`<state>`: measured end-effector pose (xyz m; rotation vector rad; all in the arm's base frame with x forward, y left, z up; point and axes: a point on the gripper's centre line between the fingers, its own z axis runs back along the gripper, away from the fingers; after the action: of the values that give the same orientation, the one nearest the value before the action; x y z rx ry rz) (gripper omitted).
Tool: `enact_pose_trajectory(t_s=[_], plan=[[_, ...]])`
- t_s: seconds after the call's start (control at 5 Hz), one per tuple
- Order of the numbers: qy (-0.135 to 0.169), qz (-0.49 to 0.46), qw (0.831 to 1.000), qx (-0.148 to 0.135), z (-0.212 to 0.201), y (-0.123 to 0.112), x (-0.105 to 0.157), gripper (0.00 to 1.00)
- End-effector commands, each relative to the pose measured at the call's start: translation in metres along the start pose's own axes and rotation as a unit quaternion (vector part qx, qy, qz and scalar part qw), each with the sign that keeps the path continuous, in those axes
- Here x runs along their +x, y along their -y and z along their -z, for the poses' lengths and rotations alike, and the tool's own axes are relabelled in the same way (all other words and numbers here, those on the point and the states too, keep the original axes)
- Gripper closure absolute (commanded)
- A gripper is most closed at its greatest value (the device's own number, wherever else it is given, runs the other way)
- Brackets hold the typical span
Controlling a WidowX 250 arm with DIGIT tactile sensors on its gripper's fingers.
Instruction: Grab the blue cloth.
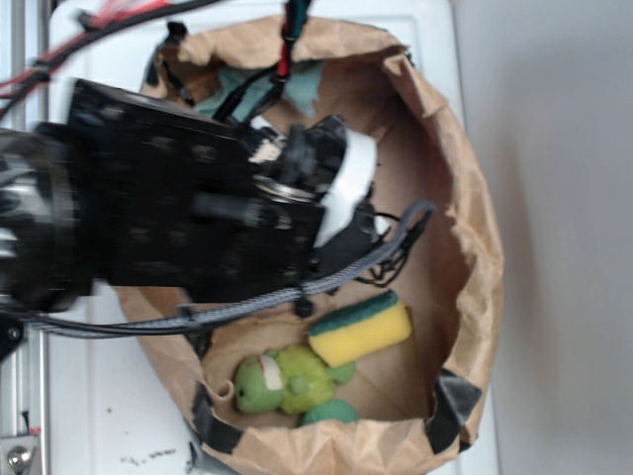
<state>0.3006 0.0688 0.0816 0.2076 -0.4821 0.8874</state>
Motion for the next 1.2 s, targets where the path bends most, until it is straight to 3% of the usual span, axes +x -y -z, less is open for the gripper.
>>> enact_pose_trajectory(t_s=[0.0, 0.6, 0.8, 1.0], plan=[[0.037, -0.024, 0.999, 0.0, -0.01, -0.017, 0.018, 0.0], [0.039, -0.04, 0.997, 0.051, -0.021, -0.053, 0.008, 0.0], [0.028, -0.062, 0.996, 0.061, -0.005, -0.061, 0.005, 0.0], [0.035, -0.068, 0.995, 0.061, 0.017, -0.056, 0.002, 0.0]])
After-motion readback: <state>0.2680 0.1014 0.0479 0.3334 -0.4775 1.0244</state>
